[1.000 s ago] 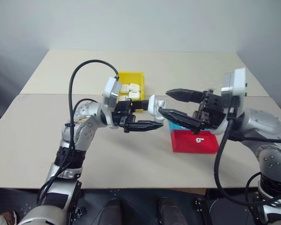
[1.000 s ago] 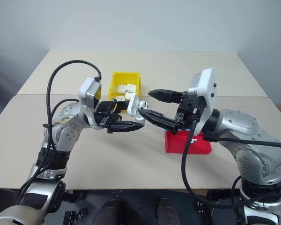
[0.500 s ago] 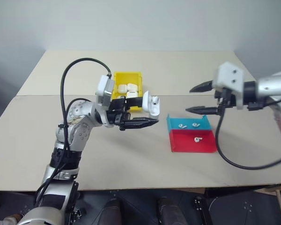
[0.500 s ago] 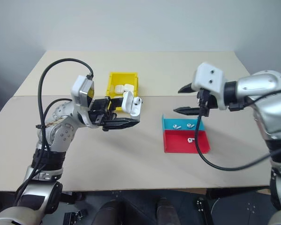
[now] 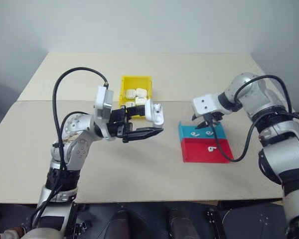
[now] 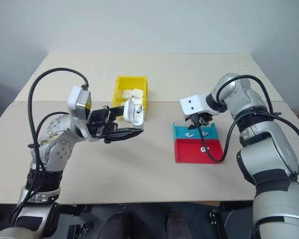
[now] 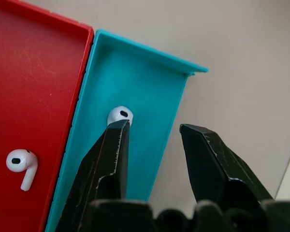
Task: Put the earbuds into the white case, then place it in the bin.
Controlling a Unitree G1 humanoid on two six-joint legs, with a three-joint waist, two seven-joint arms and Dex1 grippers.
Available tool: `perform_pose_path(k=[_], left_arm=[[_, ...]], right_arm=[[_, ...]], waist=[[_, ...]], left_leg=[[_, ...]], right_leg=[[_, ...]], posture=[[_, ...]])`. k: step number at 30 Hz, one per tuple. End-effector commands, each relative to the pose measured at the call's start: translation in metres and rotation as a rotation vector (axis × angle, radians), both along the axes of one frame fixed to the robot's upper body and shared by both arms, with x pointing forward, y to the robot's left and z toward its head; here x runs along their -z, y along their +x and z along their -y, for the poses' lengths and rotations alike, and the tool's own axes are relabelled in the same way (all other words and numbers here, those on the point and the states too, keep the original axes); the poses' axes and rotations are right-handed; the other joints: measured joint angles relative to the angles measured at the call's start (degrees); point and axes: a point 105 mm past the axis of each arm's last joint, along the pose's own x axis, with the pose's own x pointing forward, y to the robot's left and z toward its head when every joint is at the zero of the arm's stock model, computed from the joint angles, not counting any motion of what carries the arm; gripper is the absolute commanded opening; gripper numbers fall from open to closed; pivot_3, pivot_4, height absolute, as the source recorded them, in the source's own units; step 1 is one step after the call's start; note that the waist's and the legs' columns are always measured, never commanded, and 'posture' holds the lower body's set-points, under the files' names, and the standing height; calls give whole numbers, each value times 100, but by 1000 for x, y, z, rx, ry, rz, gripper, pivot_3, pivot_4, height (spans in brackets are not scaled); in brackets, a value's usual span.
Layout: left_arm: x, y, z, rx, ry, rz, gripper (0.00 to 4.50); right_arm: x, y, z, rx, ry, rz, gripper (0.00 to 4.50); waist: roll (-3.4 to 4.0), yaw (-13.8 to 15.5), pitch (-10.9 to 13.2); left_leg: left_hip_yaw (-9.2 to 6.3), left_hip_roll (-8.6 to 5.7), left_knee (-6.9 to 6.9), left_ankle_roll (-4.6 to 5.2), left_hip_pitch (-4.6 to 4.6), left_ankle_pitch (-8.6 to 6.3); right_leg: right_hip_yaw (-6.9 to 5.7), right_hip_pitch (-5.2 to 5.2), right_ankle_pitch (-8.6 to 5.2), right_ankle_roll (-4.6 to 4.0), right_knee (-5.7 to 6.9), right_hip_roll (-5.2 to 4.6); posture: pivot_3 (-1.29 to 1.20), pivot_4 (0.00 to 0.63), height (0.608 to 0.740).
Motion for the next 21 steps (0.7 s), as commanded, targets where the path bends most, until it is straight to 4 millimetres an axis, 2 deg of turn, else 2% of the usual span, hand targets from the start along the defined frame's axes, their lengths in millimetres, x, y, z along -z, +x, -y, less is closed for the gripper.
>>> perform_pose_path(k=[1,9,21], left_arm=[[-10,-8,-3,-17,-17,42,2772],[-10,-13,-7,-50,-17,42,2772],[-10,-16,-5,-59,-18,39,2772]], right_arm=[[-8,2,-2,-45,-41,29,2301],[12,6,-5,-73,-102,55,2301],[27,4,-5,-68,-112,20,2301]], waist=[[1,-15,0],[1,-52,0],[2,-68,1]], left_leg=[[0,0,0,-1,1,0],[0,0,0,-4,3,2],[0,0,0,-5,4,3]], right_leg=[[1,0,0,0,3,0],[1,0,0,0,19,0],[1,1,0,0,21,0]], posture=[[0,150,740],[0,150,740],[0,150,740]])
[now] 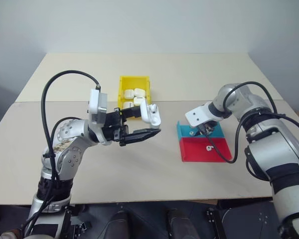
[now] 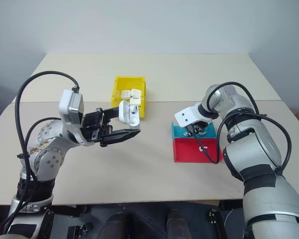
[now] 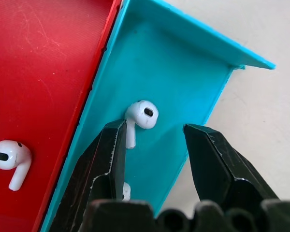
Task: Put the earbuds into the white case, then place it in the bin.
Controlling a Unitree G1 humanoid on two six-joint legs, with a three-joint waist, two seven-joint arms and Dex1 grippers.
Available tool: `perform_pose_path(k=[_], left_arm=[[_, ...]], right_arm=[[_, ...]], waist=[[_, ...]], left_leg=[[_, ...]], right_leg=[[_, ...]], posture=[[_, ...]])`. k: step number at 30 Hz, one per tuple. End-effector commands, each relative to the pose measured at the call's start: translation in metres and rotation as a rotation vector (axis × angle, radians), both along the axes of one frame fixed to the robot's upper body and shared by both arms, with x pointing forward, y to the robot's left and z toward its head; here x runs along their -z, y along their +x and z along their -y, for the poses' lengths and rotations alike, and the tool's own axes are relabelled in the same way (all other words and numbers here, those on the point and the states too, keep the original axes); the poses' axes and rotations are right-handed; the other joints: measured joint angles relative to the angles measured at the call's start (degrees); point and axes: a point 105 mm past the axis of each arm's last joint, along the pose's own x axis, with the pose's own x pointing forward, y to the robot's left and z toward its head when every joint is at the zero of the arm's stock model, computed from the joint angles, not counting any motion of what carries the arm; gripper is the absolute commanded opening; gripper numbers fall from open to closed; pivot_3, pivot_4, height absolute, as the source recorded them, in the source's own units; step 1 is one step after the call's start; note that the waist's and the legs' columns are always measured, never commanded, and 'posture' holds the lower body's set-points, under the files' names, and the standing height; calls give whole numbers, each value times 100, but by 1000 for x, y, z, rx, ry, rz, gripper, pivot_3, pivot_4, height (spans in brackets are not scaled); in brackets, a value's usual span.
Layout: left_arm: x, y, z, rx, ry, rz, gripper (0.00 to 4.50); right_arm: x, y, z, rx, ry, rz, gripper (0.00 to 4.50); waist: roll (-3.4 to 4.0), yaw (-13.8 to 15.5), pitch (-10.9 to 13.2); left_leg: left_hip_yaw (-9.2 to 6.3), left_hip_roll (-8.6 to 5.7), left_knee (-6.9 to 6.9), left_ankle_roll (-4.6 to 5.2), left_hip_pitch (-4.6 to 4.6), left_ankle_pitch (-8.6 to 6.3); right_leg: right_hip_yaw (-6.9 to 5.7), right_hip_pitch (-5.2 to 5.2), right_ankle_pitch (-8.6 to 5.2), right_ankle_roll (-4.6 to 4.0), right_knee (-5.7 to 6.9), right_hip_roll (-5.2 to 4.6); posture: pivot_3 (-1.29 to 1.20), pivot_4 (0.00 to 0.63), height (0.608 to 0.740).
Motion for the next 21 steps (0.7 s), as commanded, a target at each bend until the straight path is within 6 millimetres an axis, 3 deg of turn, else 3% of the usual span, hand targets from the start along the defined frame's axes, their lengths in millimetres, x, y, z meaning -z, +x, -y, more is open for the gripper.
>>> perform_pose_path(k=[1,15,20,21], left_arm=[[-8,-5,-1,5,-10,35,2772],[-9,-2,-3,-4,-10,34,2772],[-8,-4,-4,-10,-11,36,2772],[-8,-4,-4,-10,-10,36,2772]], right_arm=[[0,0,1,-5,3,2,2301],[9,-1,-2,17,33,-13,2301],[11,-3,-2,16,31,-33,718],[11,-3,-1,16,29,-35,636]], waist=[[0,-4,0],[0,-18,0],[1,-19,0],[1,-17,0]], left_leg=[[0,0,0,0,0,0],[0,0,1,-4,7,2],[0,0,1,-5,9,3],[-1,0,1,-5,11,3]], right_leg=[[0,0,0,0,0,0],[1,3,0,0,0,1],[0,6,0,0,0,0],[1,8,0,0,1,0]], posture=[[0,150,740],[0,150,740],[0,150,740],[0,150,740]])
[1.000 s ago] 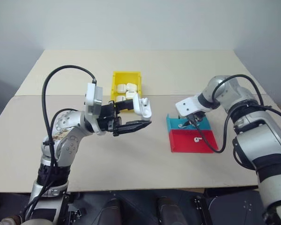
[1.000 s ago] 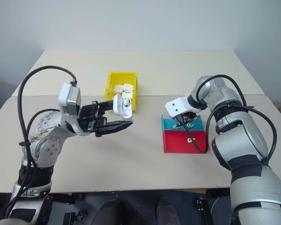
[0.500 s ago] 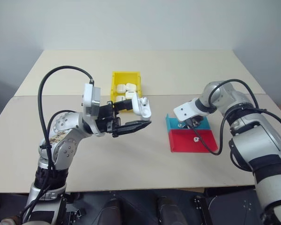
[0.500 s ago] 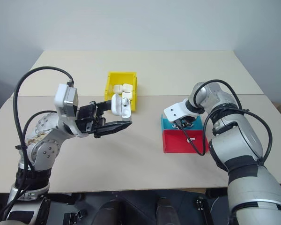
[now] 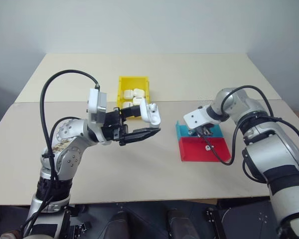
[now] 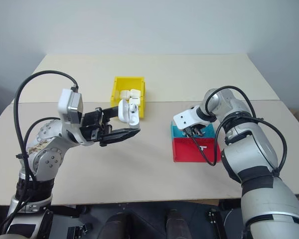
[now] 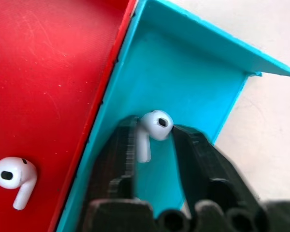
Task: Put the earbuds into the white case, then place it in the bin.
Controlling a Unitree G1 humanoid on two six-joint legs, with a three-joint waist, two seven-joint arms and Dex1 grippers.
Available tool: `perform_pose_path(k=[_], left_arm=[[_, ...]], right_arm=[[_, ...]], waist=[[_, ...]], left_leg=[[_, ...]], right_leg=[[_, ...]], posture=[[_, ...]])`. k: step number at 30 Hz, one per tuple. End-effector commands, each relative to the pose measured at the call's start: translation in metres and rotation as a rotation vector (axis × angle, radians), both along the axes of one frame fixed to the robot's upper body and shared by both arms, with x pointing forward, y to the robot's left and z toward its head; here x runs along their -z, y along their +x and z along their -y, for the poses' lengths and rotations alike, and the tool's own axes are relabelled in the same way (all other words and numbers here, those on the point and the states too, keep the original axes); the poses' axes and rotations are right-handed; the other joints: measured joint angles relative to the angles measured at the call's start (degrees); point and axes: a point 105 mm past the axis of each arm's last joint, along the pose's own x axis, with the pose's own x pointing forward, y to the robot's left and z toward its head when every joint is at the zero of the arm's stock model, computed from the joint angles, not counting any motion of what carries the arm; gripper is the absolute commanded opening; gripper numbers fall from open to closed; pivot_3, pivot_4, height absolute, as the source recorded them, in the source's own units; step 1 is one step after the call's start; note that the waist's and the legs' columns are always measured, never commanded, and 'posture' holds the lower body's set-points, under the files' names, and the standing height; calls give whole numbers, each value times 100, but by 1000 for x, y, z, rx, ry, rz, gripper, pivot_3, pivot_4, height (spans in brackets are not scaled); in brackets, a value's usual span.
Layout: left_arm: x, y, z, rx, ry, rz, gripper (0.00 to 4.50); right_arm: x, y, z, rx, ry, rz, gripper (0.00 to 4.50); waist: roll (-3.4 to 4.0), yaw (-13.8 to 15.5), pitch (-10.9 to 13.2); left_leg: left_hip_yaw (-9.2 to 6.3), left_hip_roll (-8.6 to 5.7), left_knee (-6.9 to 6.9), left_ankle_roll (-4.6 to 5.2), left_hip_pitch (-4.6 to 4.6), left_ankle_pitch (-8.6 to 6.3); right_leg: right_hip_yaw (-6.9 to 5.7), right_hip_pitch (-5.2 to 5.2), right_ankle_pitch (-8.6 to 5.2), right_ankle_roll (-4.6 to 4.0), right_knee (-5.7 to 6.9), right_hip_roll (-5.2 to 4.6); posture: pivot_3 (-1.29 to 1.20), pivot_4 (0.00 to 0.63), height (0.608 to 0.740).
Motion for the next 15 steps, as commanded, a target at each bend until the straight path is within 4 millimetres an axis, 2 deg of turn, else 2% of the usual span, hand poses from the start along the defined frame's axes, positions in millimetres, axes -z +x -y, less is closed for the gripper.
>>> perform_pose_path(k=[1,7,10,15], left_arm=[[-8,-5,-3,-1,-8,39,2772],[-7,-6,-2,5,-7,35,2772],[-8,-4,-1,15,-5,32,2772],[-9,0,1,44,2,36,2772]], right_arm=[[2,-2,2,9,3,-18,636],[-2,2,0,50,53,-1,636],[-18,7,-1,97,135,28,636],[-76,4,-1,105,396,78,636]], waist=[[0,2,0],[0,2,0],[0,1,0],[7,21,5]], left_leg=[[0,0,0,-1,0,0],[-1,0,0,-2,0,1],[-1,0,0,-4,0,2],[-1,0,-2,-5,-6,3]], right_leg=[[0,0,0,0,0,0],[0,0,0,0,1,0],[0,-2,0,0,2,0],[0,-5,0,0,0,0]], posture=[[0,150,740],[0,150,740],[0,150,740],[0,150,740]])
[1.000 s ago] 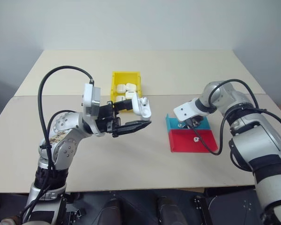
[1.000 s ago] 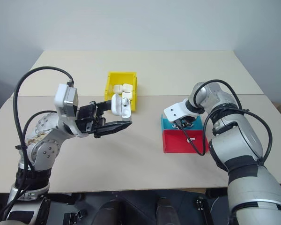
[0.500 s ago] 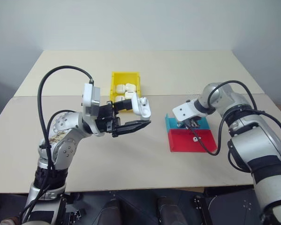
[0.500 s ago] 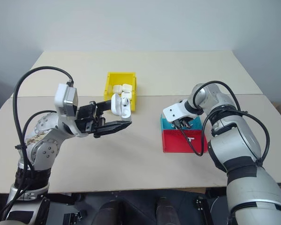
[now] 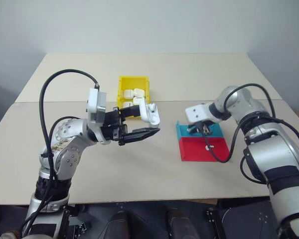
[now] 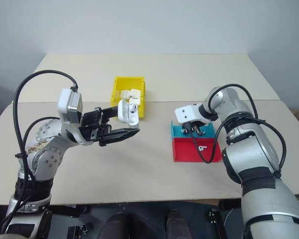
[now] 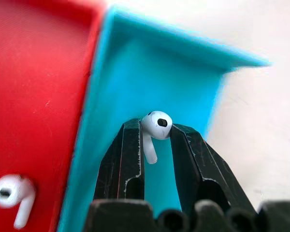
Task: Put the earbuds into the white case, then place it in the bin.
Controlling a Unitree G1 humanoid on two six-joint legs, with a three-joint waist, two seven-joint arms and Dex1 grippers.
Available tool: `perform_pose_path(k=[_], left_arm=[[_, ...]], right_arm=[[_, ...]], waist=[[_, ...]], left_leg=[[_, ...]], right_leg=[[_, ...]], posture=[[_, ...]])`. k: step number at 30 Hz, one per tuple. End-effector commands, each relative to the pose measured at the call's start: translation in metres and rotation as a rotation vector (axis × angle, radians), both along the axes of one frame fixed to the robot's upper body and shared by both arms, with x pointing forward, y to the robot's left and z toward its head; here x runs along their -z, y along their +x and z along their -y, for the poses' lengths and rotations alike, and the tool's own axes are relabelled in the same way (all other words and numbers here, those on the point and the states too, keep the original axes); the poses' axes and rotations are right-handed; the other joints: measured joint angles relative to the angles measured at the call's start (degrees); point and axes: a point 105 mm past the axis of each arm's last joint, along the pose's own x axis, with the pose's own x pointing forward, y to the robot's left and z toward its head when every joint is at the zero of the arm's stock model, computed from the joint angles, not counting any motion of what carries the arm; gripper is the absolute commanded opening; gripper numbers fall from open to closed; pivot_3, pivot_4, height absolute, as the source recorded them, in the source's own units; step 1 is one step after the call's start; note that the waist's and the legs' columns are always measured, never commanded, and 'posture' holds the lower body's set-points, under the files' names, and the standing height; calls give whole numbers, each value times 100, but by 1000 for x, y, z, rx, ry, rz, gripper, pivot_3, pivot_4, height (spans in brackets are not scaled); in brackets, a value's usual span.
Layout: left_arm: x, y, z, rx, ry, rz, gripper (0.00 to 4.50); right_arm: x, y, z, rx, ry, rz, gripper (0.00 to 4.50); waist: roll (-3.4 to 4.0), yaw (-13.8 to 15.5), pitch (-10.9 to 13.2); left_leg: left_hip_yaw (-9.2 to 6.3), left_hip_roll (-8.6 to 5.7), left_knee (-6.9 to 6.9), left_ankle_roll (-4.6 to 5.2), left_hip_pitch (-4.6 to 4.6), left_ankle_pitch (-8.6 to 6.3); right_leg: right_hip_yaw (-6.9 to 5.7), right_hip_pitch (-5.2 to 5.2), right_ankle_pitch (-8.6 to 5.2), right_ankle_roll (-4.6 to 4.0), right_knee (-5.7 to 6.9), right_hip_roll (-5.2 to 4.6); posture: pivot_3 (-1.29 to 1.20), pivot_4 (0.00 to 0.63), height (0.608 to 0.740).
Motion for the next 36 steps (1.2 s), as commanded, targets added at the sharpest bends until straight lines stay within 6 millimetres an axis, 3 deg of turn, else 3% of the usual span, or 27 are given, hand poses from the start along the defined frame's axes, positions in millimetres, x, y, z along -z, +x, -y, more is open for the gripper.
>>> perform_pose_path(k=[1,4,6,12,18,28,36], left_arm=[[-10,-1,2,30,-14,35,2772],[-11,1,3,44,-22,37,2772],[-11,2,4,53,-21,37,2772],[-11,6,8,91,-15,26,2772],[-13,13,15,136,-10,18,2772],[-15,15,23,187,-1,12,2772],[-16,16,21,176,4,11,2772]], right_arm=[[-61,-8,-2,-15,234,66,636],[-89,-41,0,-55,451,27,636],[-96,-60,-1,-53,533,10,636],[-137,-115,-20,-3,989,-34,636],[-145,-153,-46,5,1272,-169,636],[-137,-161,-75,54,1382,-261,636],[-121,-157,-79,95,1316,-245,636]], waist=[[3,21,2],[3,94,2],[3,156,2],[4,165,2],[2,167,1],[2,157,1],[2,157,1]], left_leg=[[0,0,0,0,-1,0],[-8,2,-3,3,-2,-2],[-9,3,-3,10,-3,-6],[-4,1,3,12,-9,-7],[-9,0,6,12,-1,-7],[-12,-2,4,13,-7,-7],[-13,-2,4,14,-8,-8]], right_leg=[[0,0,0,0,1,0],[-7,6,0,0,3,0],[-9,8,0,0,5,1],[-4,-2,0,0,-4,2],[-6,8,0,0,0,3],[-5,3,0,1,0,3],[-5,3,-1,1,-3,3]], posture=[[0,150,740],[0,150,740],[0,150,740],[0,150,740],[0,150,740],[0,150,740],[0,150,740]])
